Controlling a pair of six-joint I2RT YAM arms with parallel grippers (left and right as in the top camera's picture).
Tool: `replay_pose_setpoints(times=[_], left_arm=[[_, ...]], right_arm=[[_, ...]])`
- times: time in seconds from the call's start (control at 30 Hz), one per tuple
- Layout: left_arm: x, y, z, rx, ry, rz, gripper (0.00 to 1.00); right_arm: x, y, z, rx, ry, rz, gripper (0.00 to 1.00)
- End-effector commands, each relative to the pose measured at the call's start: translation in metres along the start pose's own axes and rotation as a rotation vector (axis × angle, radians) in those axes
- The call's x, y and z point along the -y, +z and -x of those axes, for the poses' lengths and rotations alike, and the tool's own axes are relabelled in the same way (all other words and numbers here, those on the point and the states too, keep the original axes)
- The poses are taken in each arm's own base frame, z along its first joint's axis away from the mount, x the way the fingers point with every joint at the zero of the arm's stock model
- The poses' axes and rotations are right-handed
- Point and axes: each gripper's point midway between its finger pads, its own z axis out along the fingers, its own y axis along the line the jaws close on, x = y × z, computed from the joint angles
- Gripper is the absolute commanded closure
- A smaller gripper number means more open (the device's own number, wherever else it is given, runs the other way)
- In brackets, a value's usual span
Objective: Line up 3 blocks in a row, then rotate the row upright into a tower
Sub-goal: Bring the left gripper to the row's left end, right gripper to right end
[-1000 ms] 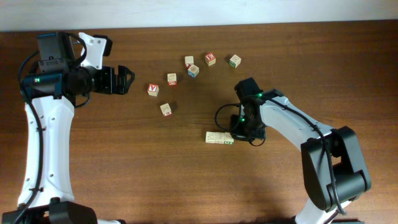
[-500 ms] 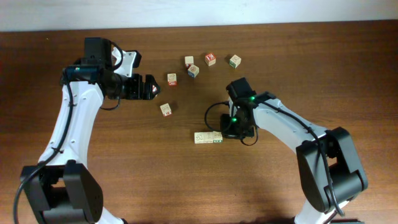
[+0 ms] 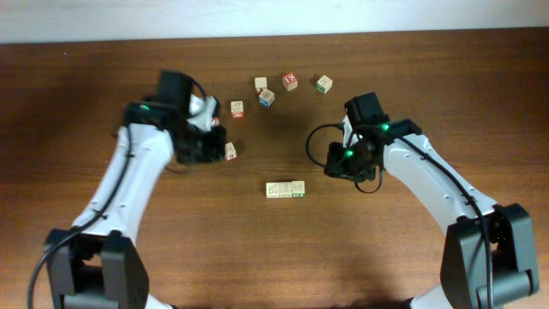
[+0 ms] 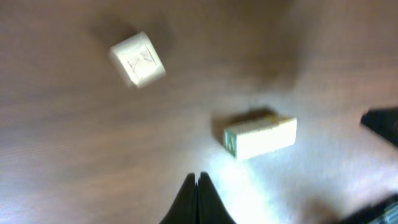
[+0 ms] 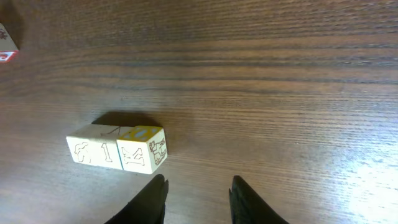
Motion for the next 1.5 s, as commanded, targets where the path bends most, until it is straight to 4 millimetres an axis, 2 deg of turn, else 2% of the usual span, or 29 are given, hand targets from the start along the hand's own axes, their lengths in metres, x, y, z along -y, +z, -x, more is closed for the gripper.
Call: replay_pose_setpoints(times=[0.0,0.07,0.13,0.23,0.5,1.17,1.23,1.33,1.4,1.47], left_arm=[[0.016,0.058,-0.047,-0.080,-0.056,-0.121,1.00],[0.025,0.087,-0.060,-0.044,-0.028,-0.183,1.00],[0.032,0.097,-0.068,-0.041,-0.013,-0.184,1.00],[0.030,0.108,-0.064,-0.009,-0.016,-0.097,1.00],[0.024,0.123,-0.066,-0.033,-0.080,-0.089,1.00],[0.034,0.125,-0.068,-0.044,-0.035,-0.137,1.00],[0.035,0.125,-0.068,-0.045,-0.031,-0.140,1.00],[0.035,0.125,-0.068,-0.045,-0.024,-0.140,1.00],[0.035,0.125,-0.068,-0.044,-0.024,-0.141,1.00],[0.035,0.125,-0.068,-0.044,-0.024,-0.141,1.00]], right_arm=[[0.008,0.020,-0.016,-0.050,-0.020,-0.001,0.70],[0.003,0.030,-0.022,-0.058,-0.047,0.058,0.70],[0.004,0.035,-0.025,-0.070,-0.043,0.067,0.70],[0.003,0.036,-0.025,-0.067,-0.046,0.069,0.71],[-0.003,0.042,-0.025,-0.060,-0.074,0.065,0.71],[-0.001,0.051,-0.033,-0.100,-0.031,0.073,0.72],[-0.004,0.053,-0.034,-0.110,0.011,0.094,0.76],[-0.010,0.064,-0.035,-0.132,0.005,0.124,0.77],[-0.010,0.065,-0.035,-0.130,0.004,0.125,0.78],[-0.013,0.065,-0.034,-0.126,-0.014,0.140,0.91]])
